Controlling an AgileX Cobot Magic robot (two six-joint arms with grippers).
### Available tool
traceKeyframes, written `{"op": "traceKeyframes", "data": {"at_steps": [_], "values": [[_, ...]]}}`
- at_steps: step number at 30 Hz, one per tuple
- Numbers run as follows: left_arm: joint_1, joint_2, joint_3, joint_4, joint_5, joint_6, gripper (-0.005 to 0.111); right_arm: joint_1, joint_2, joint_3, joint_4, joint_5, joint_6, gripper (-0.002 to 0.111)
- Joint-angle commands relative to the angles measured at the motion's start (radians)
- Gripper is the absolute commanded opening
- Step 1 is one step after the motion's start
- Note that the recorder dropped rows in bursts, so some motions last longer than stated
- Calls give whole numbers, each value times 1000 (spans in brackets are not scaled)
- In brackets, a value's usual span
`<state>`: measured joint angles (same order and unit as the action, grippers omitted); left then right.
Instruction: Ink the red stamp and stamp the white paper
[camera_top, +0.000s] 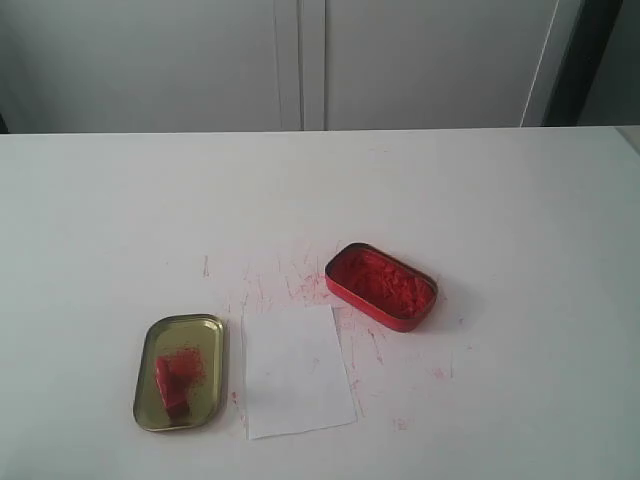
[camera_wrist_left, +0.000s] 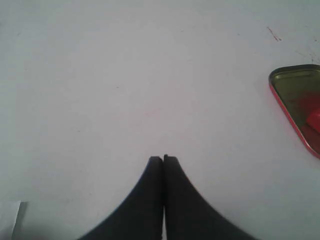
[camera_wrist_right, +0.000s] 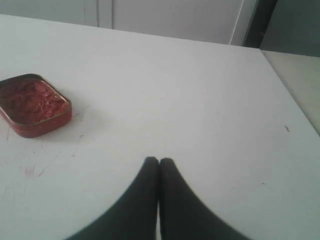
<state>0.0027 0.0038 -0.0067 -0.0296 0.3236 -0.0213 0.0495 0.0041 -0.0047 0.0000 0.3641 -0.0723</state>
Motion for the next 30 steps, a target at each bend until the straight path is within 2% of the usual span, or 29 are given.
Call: {"op": "traceKeyframes", "data": {"at_steps": [1, 30], "values": [[-3, -4, 7, 5, 9, -1, 0, 1, -4, 5, 0, -14, -2, 0], [-3, -4, 7, 5, 9, -1, 0, 1, -4, 5, 0, -56, -2, 0]]}}
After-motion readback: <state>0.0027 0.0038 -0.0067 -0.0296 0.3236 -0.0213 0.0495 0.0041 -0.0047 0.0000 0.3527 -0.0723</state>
